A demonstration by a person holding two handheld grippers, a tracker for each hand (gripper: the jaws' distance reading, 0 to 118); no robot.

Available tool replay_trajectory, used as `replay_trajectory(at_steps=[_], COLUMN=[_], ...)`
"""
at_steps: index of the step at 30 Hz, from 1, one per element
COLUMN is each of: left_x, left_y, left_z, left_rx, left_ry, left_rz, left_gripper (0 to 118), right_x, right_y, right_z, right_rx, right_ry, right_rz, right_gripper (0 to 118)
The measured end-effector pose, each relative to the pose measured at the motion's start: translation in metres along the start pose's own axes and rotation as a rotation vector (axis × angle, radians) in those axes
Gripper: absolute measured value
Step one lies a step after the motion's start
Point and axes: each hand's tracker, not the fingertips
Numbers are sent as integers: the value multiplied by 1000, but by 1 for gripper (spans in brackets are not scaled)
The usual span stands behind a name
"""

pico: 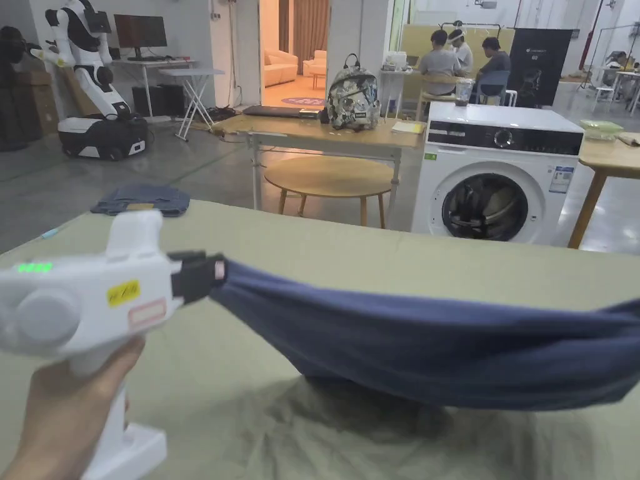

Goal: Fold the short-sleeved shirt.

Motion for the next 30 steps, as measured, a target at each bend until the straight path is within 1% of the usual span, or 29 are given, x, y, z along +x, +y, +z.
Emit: replay_trajectory(at_steps=[2,3,4,5,6,7,8,9,10,11,12,14,15,16,17,18,19,20,21,22,23,25,26,28,30], left_x=[-4,-5,-1,1,4,6,-11,-12,-13,-15,-17,-20,-24,-22,-23,-23,-22,-18,-16,-13,-10,7,15,38,60], left_y=[-45,-67,-87,-108,-127,-143,-162,-173,-184,-194,-202,-214,-218,-220,-223,-225,-225,-227,-227,-225,-221,-209,-200,-180,-158], left_z=[25,38,52,64,74,83,91,99,106,113,118,127,131,134,136,137,135,133,133,135,139,150,155,169,180], left_rx=[-35,-59,-75,-94,-137,-156,-183,-196,-229,-227,-254,-281,-280,-285,-279,-280,-294,-309,-305,-300,-298,-226,-188,-103,-6], left_ry=[13,10,22,71,109,119,119,114,112,131,137,174,157,138,129,140,152,199,243,254,249,214,201,185,145], left_rz=[68,91,98,80,60,62,70,86,108,123,110,92,112,130,131,123,102,45,-7,-35,-47,-48,-55,-94,-111], left_gripper=[0,0,0,0,0,0,0,0,0,0,0,0,0,4,27,42,43,46,46,46,46,46,46,46,46], right_x=[10,14,16,19,20,22,25,27,32,30,31,30,28,28,26,26,25,24,25,26,29,30,27,17,2], right_y=[-52,-81,-109,-135,-164,-186,-208,-227,-240,-250,-260,-271,-273,-275,-276,-277,-278,-282,-285,-286,-287,-280,-273,-255,-231], right_z=[21,36,50,64,76,87,98,109,117,129,138,149,156,160,162,159,158,159,165,171,175,191,201,216,228], right_rx=[-71,-59,-79,-117,-142,-173,-209,-206,-244,-262,-251,-252,-242,-232,-234,-272,-300,-304,-283,-272,-272,-235,-198,-126,-46], right_ry=[8,-13,-10,6,-21,-22,-24,-45,-26,-21,-34,-46,-67,-53,-44,-55,-82,-130,-162,-171,-153,-149,-153,-152,-120], right_rz=[-20,-48,-91,-83,-92,-110,-119,-168,-218,-251,-282,-260,-240,-231,-214,-166,-132,-89,-67,-54,-69,-76,-60,1,51], right_gripper=[5,5,5,5,5,5,5,5,5,5,5,5,6,12,35,54,61,61,61,61,61,61,61,61,61])
